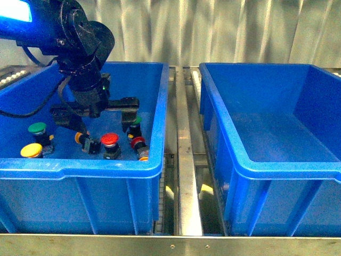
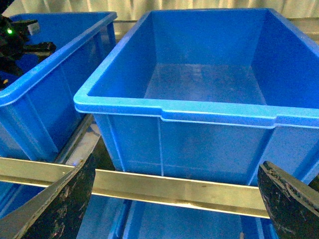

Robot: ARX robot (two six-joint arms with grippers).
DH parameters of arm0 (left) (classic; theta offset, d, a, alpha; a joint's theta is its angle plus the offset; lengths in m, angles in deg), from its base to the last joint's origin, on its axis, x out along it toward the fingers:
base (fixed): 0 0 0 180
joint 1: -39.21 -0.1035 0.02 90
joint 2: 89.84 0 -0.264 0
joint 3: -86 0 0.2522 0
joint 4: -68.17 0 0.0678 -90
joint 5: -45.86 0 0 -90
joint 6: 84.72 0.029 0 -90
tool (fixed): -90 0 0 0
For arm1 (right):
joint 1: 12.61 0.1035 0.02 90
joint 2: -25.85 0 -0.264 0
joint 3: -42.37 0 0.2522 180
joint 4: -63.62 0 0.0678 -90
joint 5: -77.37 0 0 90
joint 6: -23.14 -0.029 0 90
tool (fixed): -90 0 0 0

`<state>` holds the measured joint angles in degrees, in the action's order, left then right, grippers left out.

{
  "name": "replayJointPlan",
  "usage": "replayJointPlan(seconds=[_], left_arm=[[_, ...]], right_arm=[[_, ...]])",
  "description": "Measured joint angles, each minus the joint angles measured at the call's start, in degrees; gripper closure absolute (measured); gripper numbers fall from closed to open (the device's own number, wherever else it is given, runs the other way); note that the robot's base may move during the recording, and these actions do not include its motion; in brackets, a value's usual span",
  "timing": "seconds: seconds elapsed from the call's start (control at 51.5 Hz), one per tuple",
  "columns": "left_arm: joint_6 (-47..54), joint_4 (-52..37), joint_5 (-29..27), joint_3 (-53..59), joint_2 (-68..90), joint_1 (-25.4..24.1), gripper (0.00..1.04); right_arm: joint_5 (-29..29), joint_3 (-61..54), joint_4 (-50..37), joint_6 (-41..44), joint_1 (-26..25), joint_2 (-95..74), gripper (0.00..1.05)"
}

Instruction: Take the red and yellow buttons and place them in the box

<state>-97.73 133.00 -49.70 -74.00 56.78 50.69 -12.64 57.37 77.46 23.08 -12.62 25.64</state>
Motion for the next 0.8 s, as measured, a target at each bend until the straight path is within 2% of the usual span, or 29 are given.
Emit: replayJointPlan(seconds=[0.447, 0.797], left_arm=[[-0.6, -1.4, -0.5, 6.0, -0.2, 1.5, 0.08], [-0.6, -2.3, -1.7, 6.6, -0.5, 1.9, 0.08]], right_arm=[[0.0, 0.0, 0.0, 0.0, 0.0, 0.0, 0.07], [0.0, 0.0, 0.0, 0.0, 0.0, 0.0, 0.07]])
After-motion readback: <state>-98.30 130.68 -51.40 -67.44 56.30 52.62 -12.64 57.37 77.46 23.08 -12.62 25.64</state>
